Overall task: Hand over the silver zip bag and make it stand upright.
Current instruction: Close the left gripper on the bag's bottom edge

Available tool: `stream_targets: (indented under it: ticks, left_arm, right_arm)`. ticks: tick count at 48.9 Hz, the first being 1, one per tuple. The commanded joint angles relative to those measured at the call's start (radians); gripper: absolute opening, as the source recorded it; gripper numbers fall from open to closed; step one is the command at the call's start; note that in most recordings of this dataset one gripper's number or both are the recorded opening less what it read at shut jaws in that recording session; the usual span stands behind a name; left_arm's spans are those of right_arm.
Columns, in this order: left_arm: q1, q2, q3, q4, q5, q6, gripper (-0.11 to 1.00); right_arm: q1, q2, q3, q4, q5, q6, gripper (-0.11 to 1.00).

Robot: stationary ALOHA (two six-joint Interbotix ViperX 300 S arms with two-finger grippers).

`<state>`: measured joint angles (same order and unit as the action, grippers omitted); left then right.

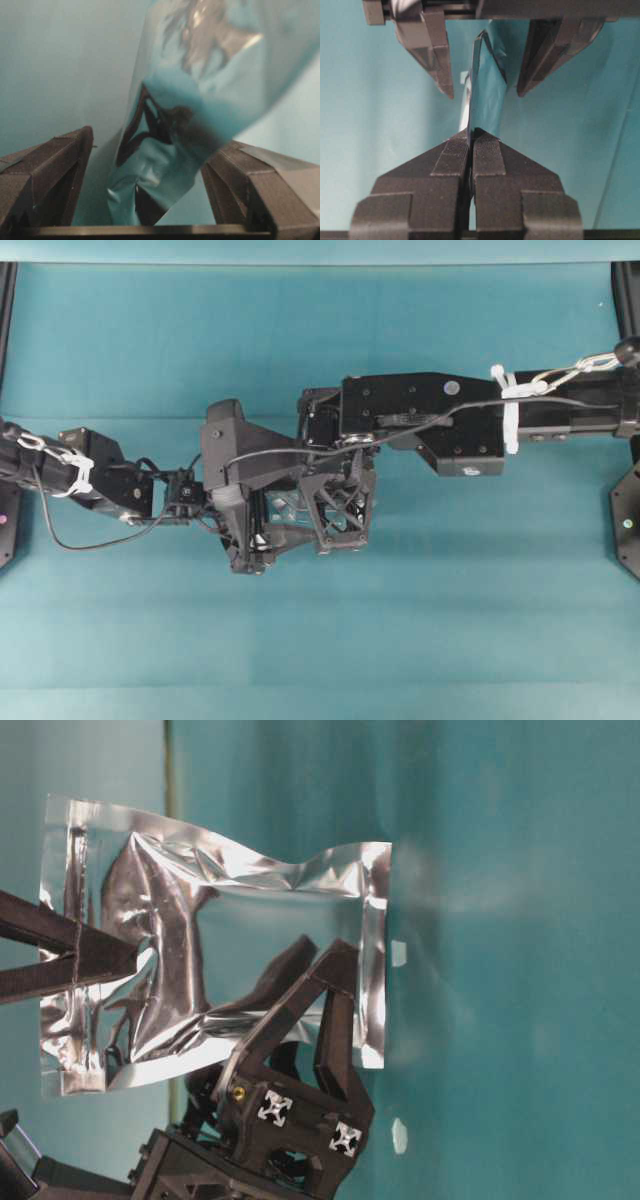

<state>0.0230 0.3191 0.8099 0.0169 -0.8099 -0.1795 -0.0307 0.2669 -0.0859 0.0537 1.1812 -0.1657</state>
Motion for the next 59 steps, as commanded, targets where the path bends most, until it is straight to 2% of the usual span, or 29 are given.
stream_targets:
  ticks: [1,16,29,59]
  left_arm:
    - [0.005,-0.003,-0.017,0.000,-0.002,0.000,0.84]
    - [0.005,0.000,-0.025,0.000,0.005,0.008,0.68]
    - [0.005,0.000,-0.020,0.002,0.032,0.023,0.35]
    - [0.005,0.002,-0.025,0.002,0.057,0.084,0.33]
  right_arm:
    - [0.003,-0.009,-0.005,0.000,-0.005,-0.003,0.02]
    - [0.003,-0.009,-0.003,-0.002,-0.005,-0.003,0.02]
    - [0.003,-0.009,-0.003,0.000,-0.005,0.000,0.02]
    - [0.003,-0.011,0.008,0.000,-0.032,0.005,0.02]
